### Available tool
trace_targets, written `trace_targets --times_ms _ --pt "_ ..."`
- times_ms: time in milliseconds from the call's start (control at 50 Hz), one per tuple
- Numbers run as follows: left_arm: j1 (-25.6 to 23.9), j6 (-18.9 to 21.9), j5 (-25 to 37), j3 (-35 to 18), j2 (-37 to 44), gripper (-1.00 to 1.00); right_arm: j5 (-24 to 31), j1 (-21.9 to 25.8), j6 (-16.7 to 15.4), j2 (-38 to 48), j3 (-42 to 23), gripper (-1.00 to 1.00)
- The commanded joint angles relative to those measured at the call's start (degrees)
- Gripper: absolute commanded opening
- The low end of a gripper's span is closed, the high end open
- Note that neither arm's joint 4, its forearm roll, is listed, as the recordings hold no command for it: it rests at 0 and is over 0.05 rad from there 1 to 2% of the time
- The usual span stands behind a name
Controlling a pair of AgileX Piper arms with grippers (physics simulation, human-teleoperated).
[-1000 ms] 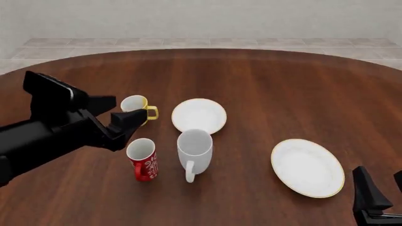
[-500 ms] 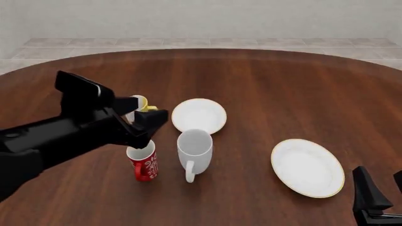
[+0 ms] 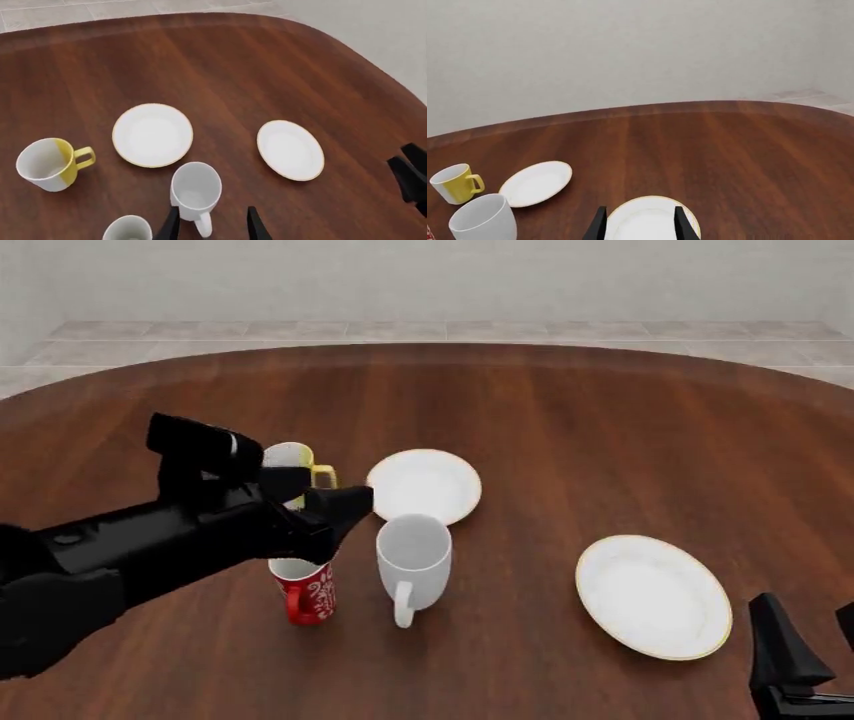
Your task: Put the white mug on the left plate.
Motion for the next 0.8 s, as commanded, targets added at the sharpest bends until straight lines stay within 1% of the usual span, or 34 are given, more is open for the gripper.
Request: trace_targets --times_ms 20,340,440,700,800 --pt "0.6 -3.7 -1.8 1.9 1.7 1.00 0.0 0.0 0.1 0.0 0.0 1.00" --pt "0.9 -6.4 -4.6 3.4 5.3 1.00 0.0 -0.1 0.3 0.0 0.0 1.00" --pt "1.1 -6.7 -5.8 3.9 6.6 1.00 0.1 0.0 0.1 0.0 0.0 1.00" --pt "-0.9 -7.1 -8.5 3.8 10.1 1.00 0.0 0.1 0.1 0.0 0.0 1.00" --pt "-0.5 -7.2 -9.1 4.2 10.9 1.00 0.1 0.1 0.1 0.0 0.0 1.00"
